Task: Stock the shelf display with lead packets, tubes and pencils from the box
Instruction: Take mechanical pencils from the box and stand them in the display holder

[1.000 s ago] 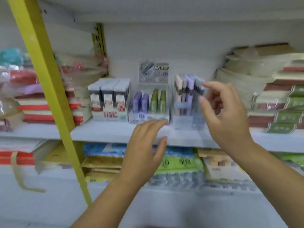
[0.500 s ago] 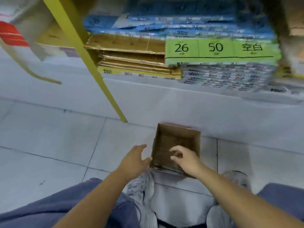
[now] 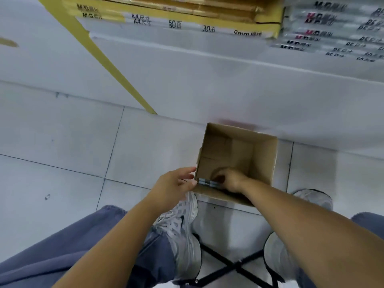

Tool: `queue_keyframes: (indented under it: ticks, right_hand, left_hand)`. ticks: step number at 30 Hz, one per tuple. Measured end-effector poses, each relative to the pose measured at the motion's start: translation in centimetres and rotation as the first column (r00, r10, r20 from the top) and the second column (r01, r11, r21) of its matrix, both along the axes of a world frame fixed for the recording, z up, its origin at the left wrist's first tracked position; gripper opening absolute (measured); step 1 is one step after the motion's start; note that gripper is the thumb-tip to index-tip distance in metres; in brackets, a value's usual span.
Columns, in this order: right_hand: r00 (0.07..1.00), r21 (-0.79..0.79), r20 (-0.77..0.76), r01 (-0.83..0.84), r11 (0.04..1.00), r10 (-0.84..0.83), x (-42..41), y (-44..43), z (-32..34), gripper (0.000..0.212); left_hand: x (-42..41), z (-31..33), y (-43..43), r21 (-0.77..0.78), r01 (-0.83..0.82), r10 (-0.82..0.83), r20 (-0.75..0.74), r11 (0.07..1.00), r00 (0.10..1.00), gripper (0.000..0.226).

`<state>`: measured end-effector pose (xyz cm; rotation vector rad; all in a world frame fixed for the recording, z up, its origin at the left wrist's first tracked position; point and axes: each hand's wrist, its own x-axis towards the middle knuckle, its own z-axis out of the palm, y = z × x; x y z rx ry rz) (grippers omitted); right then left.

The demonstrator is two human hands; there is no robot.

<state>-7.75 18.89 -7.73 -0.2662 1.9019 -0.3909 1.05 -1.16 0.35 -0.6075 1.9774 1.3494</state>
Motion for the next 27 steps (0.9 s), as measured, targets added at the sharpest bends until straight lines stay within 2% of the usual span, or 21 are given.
queue_keyframes:
  ticks: [5, 9, 14, 17, 21, 27]
  right_hand:
    - [0.997, 0.015, 0.046, -0.068, 0.998, 0.067, -0.4, 0.0, -0.1, 0.031]
    - [0.997, 0.007, 0.061, -0.056, 0.998, 0.055, -0.5, 0.1, 0.1, 0.032]
    - [0.991, -0.011, 0.086, -0.106, 0.994, 0.106, -0.9, 0.2, 0.3, 0.043]
    - [0.983, -0.007, 0.105, -0.148, 0.989, 0.148, -1.1, 0.0, 0.2, 0.043]
    - [0.983, -0.027, 0.135, -0.119, 0.992, 0.122, -1.4, 0.2, 0.2, 0.039]
    - [0.984, -0.027, 0.157, -0.080, 0.996, 0.084, -1.5, 0.2, 0.0, 0.044]
  left_hand:
    - [0.0, -0.1, -0.1, 0.006, 0.015, -0.015, -0.015, 1.000, 1.000, 0.046]
    - [0.1, -0.1, -0.2, 0.000, 0.038, -0.038, -0.027, 0.999, 0.999, 0.047]
    - [0.3, 0.1, 0.0, 0.008, 0.028, -0.027, -0.051, 1.000, 0.998, 0.048]
    - [0.3, 0.2, 0.0, 0.018, 0.028, -0.027, -0.053, 0.999, 0.998, 0.049]
    - [0.3, 0.1, 0.1, 0.026, 0.020, -0.018, -0.053, 0.999, 0.998, 0.049]
    - [0.4, 0.1, 0.2, 0.018, 0.021, -0.020, -0.061, 1.000, 0.998, 0.049]
